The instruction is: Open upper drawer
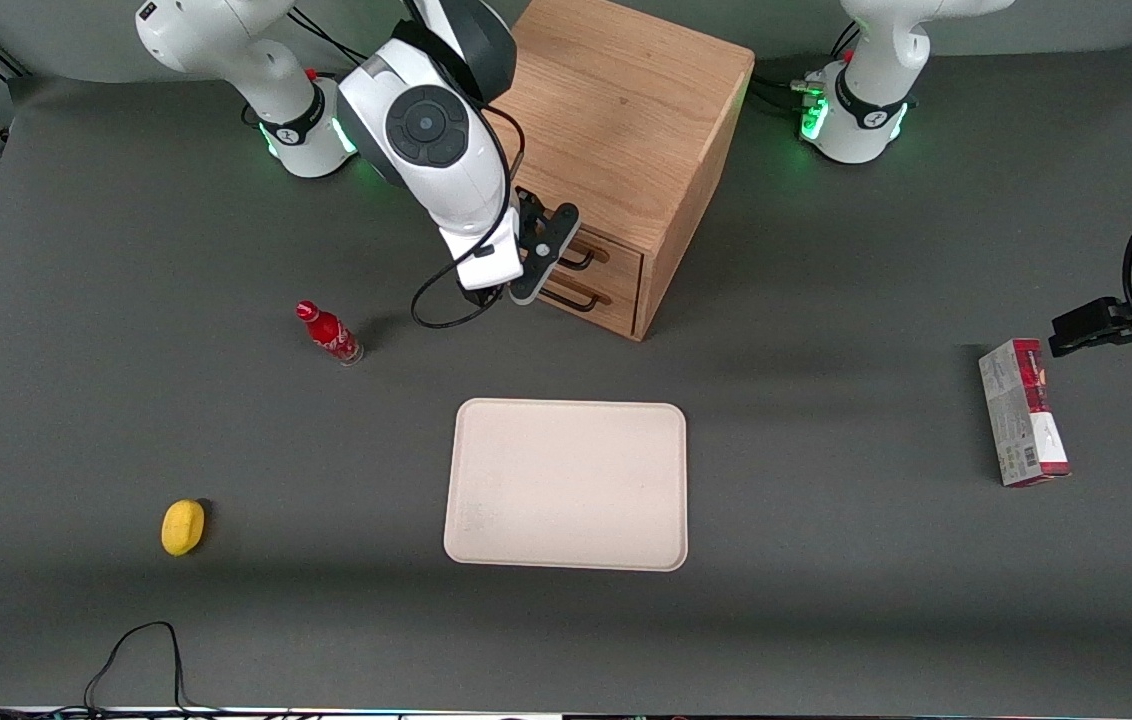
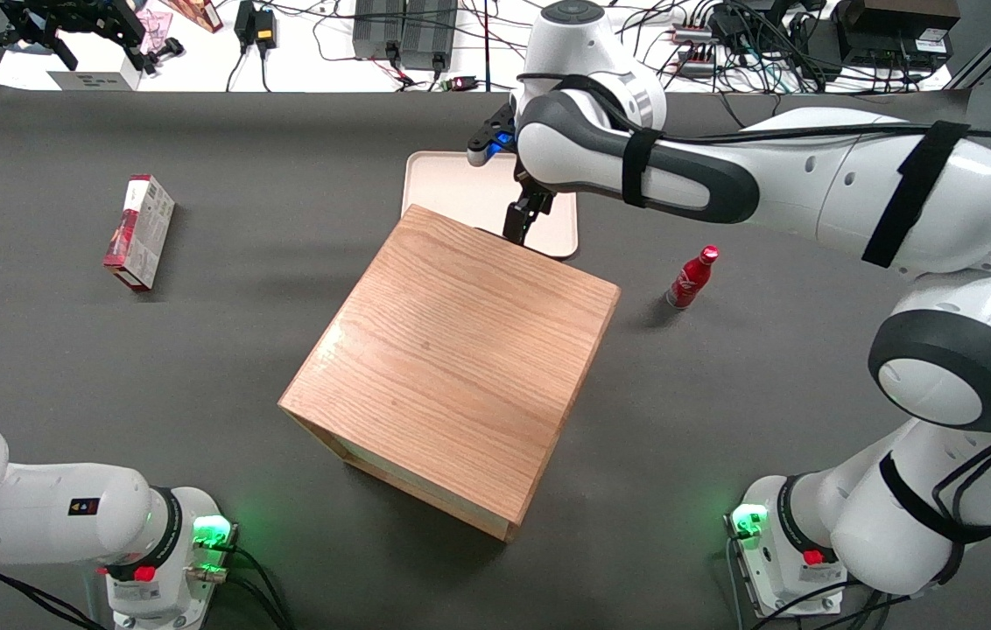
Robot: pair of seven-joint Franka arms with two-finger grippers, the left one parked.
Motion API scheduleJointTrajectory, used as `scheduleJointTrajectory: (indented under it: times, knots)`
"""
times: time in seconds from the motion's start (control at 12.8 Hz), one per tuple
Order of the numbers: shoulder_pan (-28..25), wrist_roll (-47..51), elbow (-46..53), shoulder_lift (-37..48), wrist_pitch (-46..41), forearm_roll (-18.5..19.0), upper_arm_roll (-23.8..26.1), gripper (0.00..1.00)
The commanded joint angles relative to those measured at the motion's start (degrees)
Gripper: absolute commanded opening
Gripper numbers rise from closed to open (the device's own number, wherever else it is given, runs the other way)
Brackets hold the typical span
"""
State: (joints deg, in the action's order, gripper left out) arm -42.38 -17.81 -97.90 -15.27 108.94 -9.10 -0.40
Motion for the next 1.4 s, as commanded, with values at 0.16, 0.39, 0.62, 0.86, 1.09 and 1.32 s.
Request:
scheduleJointTrajectory:
  times: [0.16, 0.39, 0.62, 0.86, 1.09, 1.32]
  knots:
    - [-0.52, -1.17, -1.86, 0.41, 2.68, 0.66, -0.39, 1.00]
    - [-0.43, -1.17, -2.12, 0.06, 3.73, 0.75, -0.39, 1.00]
    - [-0.43, -1.17, -2.04, -0.47, 3.83, 2.32, -0.39, 1.00]
    - [0.01, -1.26, -1.69, -1.34, 4.62, 3.12, -0.39, 1.00]
    - [0.45, -1.26, -0.63, -2.40, 4.88, 3.12, -0.48, 1.00]
    - [2.03, -1.26, 1.12, -3.37, 4.27, 3.12, -0.48, 1.00]
